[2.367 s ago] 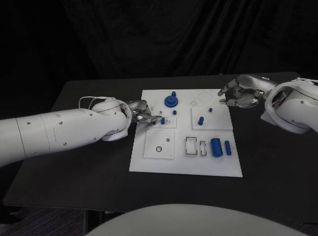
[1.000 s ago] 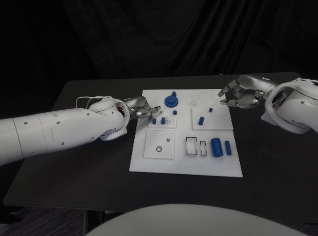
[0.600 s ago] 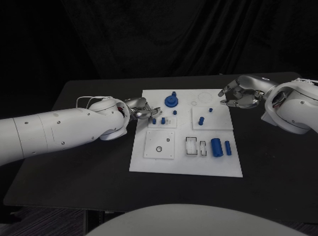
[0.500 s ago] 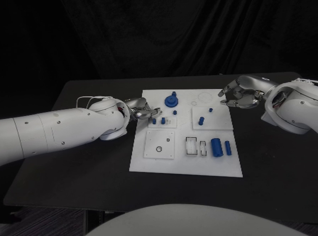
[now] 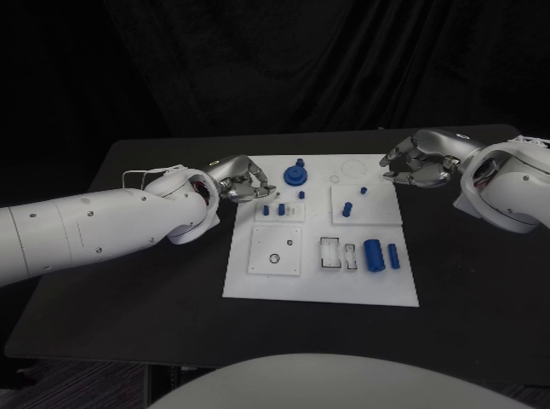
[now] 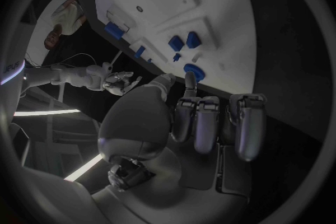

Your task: Assemble the parts on the task board

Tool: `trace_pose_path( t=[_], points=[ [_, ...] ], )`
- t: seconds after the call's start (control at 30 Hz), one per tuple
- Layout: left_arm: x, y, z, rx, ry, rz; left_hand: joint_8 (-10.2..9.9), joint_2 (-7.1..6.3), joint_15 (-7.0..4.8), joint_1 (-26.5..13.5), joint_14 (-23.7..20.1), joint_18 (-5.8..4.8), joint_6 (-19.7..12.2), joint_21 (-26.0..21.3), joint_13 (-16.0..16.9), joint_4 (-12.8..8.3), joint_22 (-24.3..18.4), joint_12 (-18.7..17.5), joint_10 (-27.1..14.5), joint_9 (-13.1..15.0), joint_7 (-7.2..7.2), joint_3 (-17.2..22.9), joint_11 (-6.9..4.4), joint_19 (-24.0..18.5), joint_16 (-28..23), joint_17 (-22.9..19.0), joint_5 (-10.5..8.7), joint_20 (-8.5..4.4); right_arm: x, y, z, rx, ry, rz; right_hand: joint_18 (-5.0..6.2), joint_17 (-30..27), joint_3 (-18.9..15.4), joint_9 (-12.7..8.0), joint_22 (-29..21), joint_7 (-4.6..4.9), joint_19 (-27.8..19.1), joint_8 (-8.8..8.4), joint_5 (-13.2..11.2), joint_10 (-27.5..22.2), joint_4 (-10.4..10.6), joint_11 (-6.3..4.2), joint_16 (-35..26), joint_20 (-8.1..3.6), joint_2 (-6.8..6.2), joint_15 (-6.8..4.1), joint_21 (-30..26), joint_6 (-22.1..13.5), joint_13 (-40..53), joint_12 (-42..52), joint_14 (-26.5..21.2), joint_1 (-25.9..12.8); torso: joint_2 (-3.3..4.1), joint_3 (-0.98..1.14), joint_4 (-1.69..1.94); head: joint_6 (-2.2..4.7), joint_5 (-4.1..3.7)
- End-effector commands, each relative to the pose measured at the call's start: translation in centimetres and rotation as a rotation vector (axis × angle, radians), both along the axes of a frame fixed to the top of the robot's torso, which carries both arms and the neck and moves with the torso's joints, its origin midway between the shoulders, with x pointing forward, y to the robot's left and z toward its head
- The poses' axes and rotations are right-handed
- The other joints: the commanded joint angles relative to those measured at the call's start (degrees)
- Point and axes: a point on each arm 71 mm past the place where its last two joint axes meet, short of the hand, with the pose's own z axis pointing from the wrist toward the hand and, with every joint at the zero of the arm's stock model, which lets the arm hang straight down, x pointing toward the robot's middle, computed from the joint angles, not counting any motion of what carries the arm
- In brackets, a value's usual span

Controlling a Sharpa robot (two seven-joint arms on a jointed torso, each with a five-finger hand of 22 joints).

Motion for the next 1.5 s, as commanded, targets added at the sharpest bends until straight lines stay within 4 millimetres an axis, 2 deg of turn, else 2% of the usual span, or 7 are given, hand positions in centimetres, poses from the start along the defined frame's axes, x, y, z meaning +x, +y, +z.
trace_pose_path(
  t=[0.03, 0.1, 0.17, 0.33, 0.67, 0.9, 1.5],
  points=[
    [-0.2, -1.0, 2.4, -0.104, -0.207, -0.169, -2.66, -1.64, 1.04, 3.90, 0.72, 1.70, -0.66, -3.19, 6.29, 0.21, 12.06, -7.56, -5.92, -4.55, 1.08, 1.19, 1.29, -1.48, -5.01, 10.56, -1.59, 1.38, 0.0, -0.1, 0.2, 0.015, -0.029, -0.011, 0.56, 8.03, -0.01, -0.08, 11.37, -0.01, 0.96, -0.12, 0.08, -0.21, 0.01, 0.13, -0.23, 0.24, 0.34, 0.52, -0.03, 0.51, 4.53, -0.03, 4.54, -0.38, 0.03, -0.01, 0.01, -0.01, -0.13],
    [0.0, -1.4, 2.9, -0.100, -0.200, -0.232, -3.90, -2.06, 1.58, 7.40, -2.82, 2.12, -3.18, -5.43, -13.85, 0.55, 11.30, -40.48, -30.99, -7.65, 2.30, 4.23, 2.78, -3.92, -9.02, 7.58, -7.14, 2.23, -0.1, -0.1, 0.2, 0.018, -0.034, -0.011, 0.55, 8.05, -0.03, -0.08, 11.37, -0.01, 0.97, -0.10, 0.07, -0.16, 0.03, 0.14, -0.21, 0.24, 0.33, 0.52, 0.00, 0.57, 4.57, 0.02, 4.55, -0.45, 0.01, 0.00, 0.02, -0.01, -0.21],
    [0.2, -1.8, 3.3, -0.090, -0.181, -0.285, -4.29, -4.27, 3.44, 11.06, -1.64, 1.86, -6.75, -4.20, -24.95, 0.78, 11.65, -53.31, -35.82, -13.55, 3.85, 8.72, 4.37, -3.07, -7.65, 7.87, -10.57, 3.35, -0.1, -0.1, 0.3, 0.026, -0.046, -0.008, 0.46, 8.14, -0.07, -0.07, 11.49, 0.01, 1.14, -0.02, 0.06, 0.01, 0.10, 0.14, -0.14, 0.25, 0.33, 0.53, 0.41, 0.77, 4.78, 0.25, 4.57, -0.65, 0.00, -0.01, 0.06, -0.01, -0.29],
    [0.8, -2.7, 3.6, -0.036, -0.182, -0.382, -4.23, -7.12, 2.53, 15.13, 0.07, 1.98, -7.88, -3.29, -38.45, -0.80, 11.87, -63.89, -38.57, -23.88, 2.91, 13.95, 5.10, -2.26, -5.73, 8.10, -9.93, 3.89, -0.2, 0.0, 0.6, 0.050, -0.081, 0.002, 0.32, 8.11, -0.11, 0.00, 11.69, -0.06, 1.46, 0.41, 0.06, 0.45, 0.09, 0.10, -0.15, 0.24, 0.34, 0.51, 1.08, 1.82, 5.18, 0.76, 4.58, -1.06, -0.02, 0.03, -0.04, -0.01, -0.18],
    [1.7, -4.8, 3.0, 0.221, -0.300, -0.546, -4.13, -9.11, -1.06, 16.99, 1.65, 1.76, -6.41, -2.44, -49.75, -4.67, 12.19, -68.98, -39.34, -32.97, -2.66, 16.58, 0.04, -0.64, -4.83, 7.64, -11.50, 0.35, -0.2, -0.1, 0.8, 0.072, -0.094, 0.005, 0.31, 8.08, -0.06, 0.01, 11.72, -0.05, 1.50, 0.48, 0.08, 0.48, -0.08, 0.08, -0.16, 0.23, 0.30, 0.50, 1.17, 2.03, 5.18, 0.77, 4.58, -0.96, 0.09, 0.02, -0.01, -0.01, -0.41],
    [2.6, -6.2, 2.5, 0.279, -0.306, -0.562, -4.08, -8.95, -0.60, 17.06, 1.69, 1.68, -7.98, -2.47, -53.48, -6.16, 12.25, -70.08, -39.34, -36.66, -5.29, 15.82, 1.10, -0.40, -4.79, 7.25, -10.19, 0.53, -0.3, 0.0, 0.8, 0.074, -0.091, 0.008, 0.32, 8.06, -0.05, 0.01, 11.70, -0.04, 1.48, 0.48, 0.08, 0.46, -0.10, 0.08, -0.18, 0.23, 0.29, 0.49, 1.10, 2.05, 5.13, 0.73, 4.57, -0.95, 0.52, -0.10, -0.10, -0.01, -0.42],
    [3.8, -7.7, 1.3, 0.319, -0.281, -0.534, -3.34, -8.68, -0.10, 16.29, 1.74, 1.64, -4.25, -2.38, -56.15, -7.15, 12.33, -69.42, -36.69, -38.81, -4.57, 15.41, 1.77, -0.12, -4.52, 7.07, -10.90, 1.06, -0.5, 0.3, 0.7, 0.073, -0.080, 0.015, 0.36, 7.92, -0.07, -0.02, 11.65, 0.00, 1.42, 0.44, 0.07, 0.37, -0.15, 0.10, -0.28, 0.22, 0.22, 0.49, 0.94, 2.05, 4.98, 0.58, 4.54, -0.99, 1.31, -0.22, -0.41, -0.01, -0.22]
  ],
)
